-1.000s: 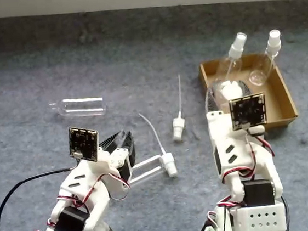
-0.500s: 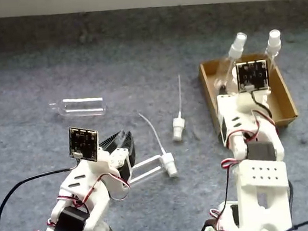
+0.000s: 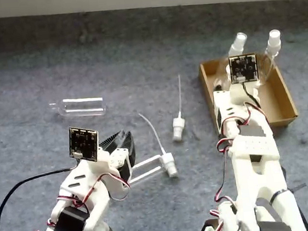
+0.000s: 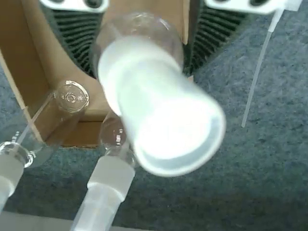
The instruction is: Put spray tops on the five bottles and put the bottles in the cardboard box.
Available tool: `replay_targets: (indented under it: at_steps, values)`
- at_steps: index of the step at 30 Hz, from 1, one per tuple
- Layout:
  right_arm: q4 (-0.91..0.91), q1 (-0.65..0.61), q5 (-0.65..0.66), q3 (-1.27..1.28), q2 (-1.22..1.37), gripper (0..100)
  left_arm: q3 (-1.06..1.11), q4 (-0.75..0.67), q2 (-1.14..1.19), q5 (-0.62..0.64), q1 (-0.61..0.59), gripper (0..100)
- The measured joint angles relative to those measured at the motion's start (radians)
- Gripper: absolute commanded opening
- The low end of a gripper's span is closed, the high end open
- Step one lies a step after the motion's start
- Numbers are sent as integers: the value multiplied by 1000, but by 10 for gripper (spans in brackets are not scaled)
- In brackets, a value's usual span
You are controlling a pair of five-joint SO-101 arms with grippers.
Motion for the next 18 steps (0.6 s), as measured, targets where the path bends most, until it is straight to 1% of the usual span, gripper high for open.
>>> replay_targets:
  at_steps: [11,18]
  values:
    - [-170,0,0,0,155,135,0,0,0,0,0,7]
    - [-190,9,0,-69,259,135,0,0,0,0,0,7]
